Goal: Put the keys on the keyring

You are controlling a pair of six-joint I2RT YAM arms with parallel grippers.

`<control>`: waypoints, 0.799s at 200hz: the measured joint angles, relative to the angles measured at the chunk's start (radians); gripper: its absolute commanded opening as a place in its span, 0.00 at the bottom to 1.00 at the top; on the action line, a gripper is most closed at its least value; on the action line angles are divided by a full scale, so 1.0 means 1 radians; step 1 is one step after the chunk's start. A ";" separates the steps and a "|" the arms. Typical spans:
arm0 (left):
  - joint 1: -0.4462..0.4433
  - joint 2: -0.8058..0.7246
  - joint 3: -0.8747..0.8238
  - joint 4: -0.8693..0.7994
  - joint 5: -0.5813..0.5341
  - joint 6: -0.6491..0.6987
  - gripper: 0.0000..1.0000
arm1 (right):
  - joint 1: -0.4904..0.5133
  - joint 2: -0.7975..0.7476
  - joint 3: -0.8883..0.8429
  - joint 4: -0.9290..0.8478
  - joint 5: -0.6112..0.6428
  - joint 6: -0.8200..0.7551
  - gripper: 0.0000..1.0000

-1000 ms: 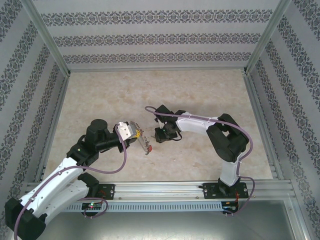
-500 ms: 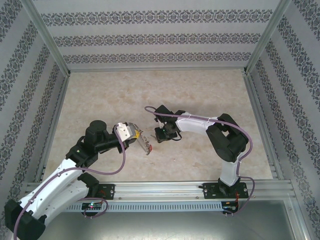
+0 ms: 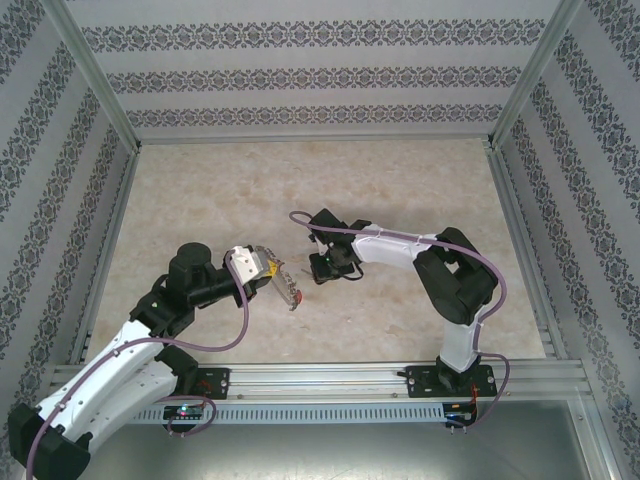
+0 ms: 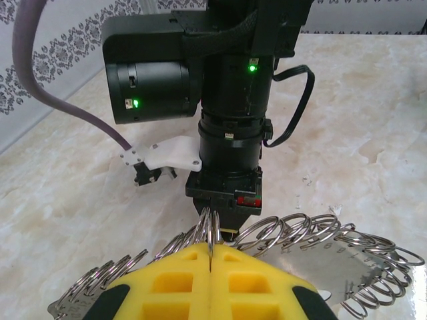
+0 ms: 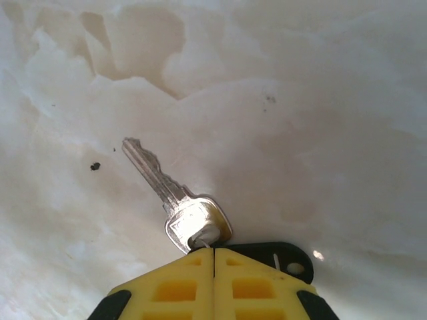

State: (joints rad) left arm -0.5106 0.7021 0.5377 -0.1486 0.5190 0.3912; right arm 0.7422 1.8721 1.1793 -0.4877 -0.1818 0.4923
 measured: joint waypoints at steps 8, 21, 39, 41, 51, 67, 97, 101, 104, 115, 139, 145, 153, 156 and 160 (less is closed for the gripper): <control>0.000 0.005 0.000 0.000 -0.001 0.000 0.00 | 0.000 -0.003 0.005 -0.012 0.015 -0.004 0.06; 0.000 0.011 0.000 0.000 -0.001 0.000 0.00 | 0.000 -0.005 0.018 -0.038 0.045 -0.016 0.06; 0.000 0.013 0.000 0.000 -0.001 0.000 0.00 | 0.000 -0.005 0.034 -0.067 0.078 -0.028 0.07; 0.000 0.013 0.000 0.000 -0.001 0.000 0.00 | 0.000 -0.005 0.035 -0.068 0.081 -0.029 0.07; 0.000 0.013 0.000 0.000 -0.001 0.000 0.00 | 0.001 -0.005 0.041 -0.079 0.092 -0.035 0.07; 0.000 0.013 0.000 0.000 -0.001 0.000 0.00 | 0.007 -0.005 0.058 -0.100 0.106 -0.043 0.08; 0.000 0.013 0.000 0.000 -0.001 0.000 0.00 | 0.029 0.000 0.100 -0.114 0.114 -0.051 0.11; 0.000 0.013 0.000 0.000 -0.001 0.000 0.00 | 0.029 0.002 0.103 -0.113 0.114 -0.051 0.11; 0.000 0.013 0.000 0.000 -0.001 0.000 0.00 | 0.029 0.003 0.104 -0.112 0.114 -0.051 0.11; 0.000 0.013 0.000 0.000 -0.001 0.000 0.00 | 0.034 0.007 0.105 -0.112 0.114 -0.051 0.11; 0.000 0.013 0.000 0.000 -0.001 0.000 0.00 | 0.035 0.027 0.105 -0.114 0.114 -0.050 0.12; 0.000 0.013 0.000 0.000 -0.001 0.000 0.00 | 0.034 0.032 0.105 -0.114 0.114 -0.050 0.12; 0.000 0.013 0.000 0.000 -0.001 0.000 0.00 | 0.034 0.039 0.105 -0.114 0.114 -0.050 0.12; 0.000 0.013 0.000 0.000 -0.001 0.000 0.00 | 0.034 0.041 0.105 -0.114 0.114 -0.050 0.12; 0.000 0.013 0.000 0.000 -0.001 0.000 0.00 | 0.034 0.044 0.105 -0.114 0.114 -0.050 0.12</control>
State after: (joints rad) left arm -0.5106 0.7155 0.5377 -0.1490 0.5179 0.3916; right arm 0.7765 1.9160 1.2839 -0.6022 -0.0681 0.4419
